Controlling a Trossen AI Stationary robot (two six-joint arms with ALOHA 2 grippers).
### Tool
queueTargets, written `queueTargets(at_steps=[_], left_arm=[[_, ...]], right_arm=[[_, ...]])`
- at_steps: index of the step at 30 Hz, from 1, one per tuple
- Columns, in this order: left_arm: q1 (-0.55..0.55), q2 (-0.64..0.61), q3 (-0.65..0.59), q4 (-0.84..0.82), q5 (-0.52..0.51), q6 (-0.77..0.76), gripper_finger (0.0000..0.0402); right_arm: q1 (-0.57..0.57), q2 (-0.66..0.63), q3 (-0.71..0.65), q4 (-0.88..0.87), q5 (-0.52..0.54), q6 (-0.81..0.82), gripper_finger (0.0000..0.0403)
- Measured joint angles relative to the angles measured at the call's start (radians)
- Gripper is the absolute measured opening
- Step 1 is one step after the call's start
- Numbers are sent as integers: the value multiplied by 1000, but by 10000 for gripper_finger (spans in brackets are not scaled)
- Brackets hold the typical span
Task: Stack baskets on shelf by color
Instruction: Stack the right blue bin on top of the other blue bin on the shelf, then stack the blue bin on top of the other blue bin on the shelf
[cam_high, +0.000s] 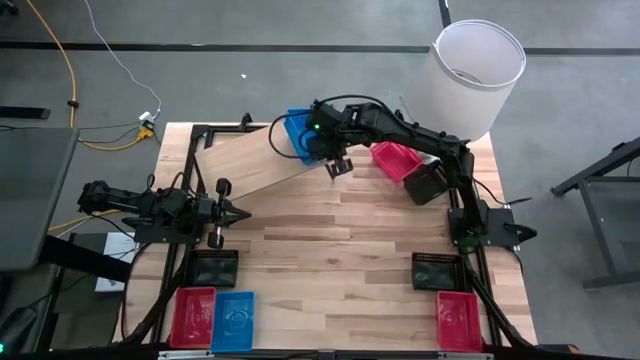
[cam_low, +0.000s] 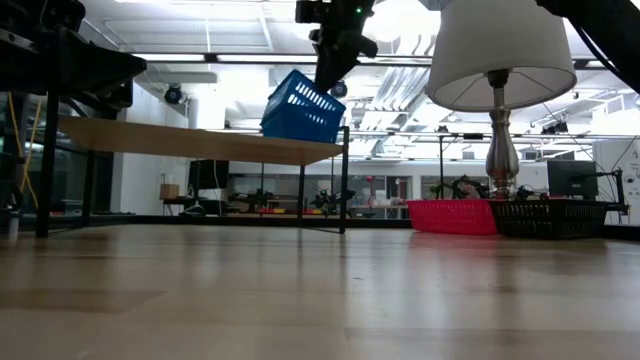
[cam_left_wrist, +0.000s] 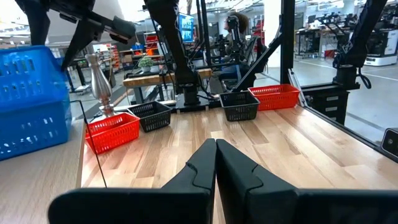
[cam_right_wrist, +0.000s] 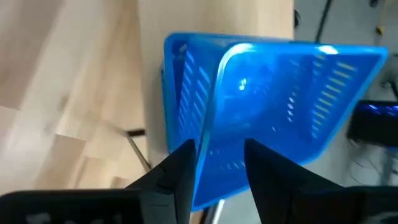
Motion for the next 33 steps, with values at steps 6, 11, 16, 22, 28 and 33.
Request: queueTargets(at_steps=[6, 11, 16, 22, 28, 33], left_arm=[[0, 0, 0, 0, 0, 0, 3], [0, 0, 0, 0, 0, 1, 3], [0, 0, 0, 0, 0, 0, 3], [0, 0, 0, 0, 0, 0, 3], [0, 0, 0, 0, 0, 0, 3], [0, 0, 0, 0, 0, -1, 3]], right_arm=[[0, -7, 1, -3, 74, -2, 126], [0, -7, 1, -2, 79, 0, 103], [2, -7, 1, -20, 30, 6, 48], [22, -7, 1, -54, 0, 6, 7], [34, -30, 2, -10, -16, 11, 2], [25, -35, 2, 62, -190, 60, 1]])
